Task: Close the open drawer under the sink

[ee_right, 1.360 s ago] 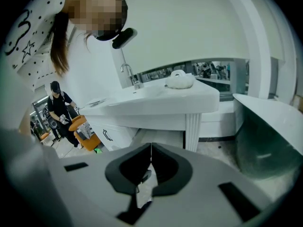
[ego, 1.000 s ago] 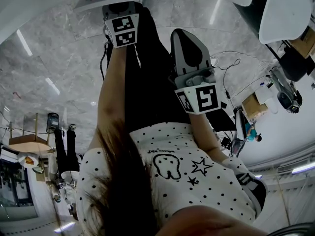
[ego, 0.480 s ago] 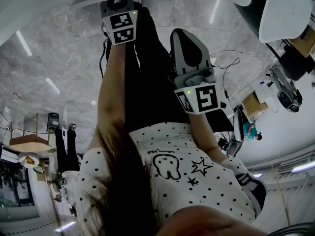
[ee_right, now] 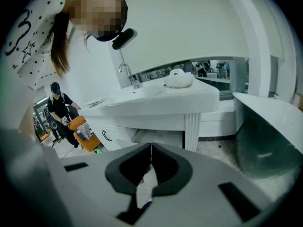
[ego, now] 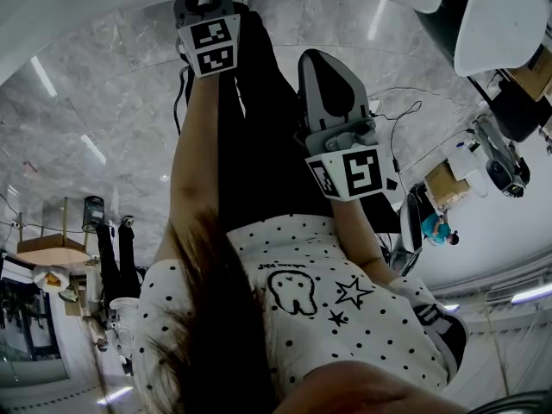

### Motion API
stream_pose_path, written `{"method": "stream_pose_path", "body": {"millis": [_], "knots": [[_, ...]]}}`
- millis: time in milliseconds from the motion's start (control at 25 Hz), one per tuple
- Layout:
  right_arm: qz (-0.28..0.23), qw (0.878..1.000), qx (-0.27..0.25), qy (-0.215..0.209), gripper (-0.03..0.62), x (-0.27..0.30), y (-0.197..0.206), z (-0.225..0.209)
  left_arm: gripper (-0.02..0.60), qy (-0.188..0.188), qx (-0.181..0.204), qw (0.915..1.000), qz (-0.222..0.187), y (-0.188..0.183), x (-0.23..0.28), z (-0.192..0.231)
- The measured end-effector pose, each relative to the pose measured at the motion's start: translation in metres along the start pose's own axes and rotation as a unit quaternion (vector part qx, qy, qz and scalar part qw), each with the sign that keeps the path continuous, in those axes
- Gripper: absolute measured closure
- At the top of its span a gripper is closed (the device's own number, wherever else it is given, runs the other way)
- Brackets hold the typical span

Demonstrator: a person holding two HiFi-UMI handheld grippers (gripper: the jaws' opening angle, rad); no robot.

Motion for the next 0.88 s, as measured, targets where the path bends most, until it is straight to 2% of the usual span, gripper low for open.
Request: {"method": "stream_pose_path", "body": {"millis": [880], "knots": [[0.008,1.0,0.003,-0.004,0.579,0.009,-0.002,-0.007,0.451,-0.012,-0.002,0.9998,-0.017,-0.016,0.009,0.009]]}}
Point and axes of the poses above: the fingertips, and each gripper's own axes: x forward along the fingers, z to its left, y out of its underside, the point moved 8 cm from there along -x, backward along the fingers, and after that the axes turned 11 degrees about z, right-handed, at the moved point
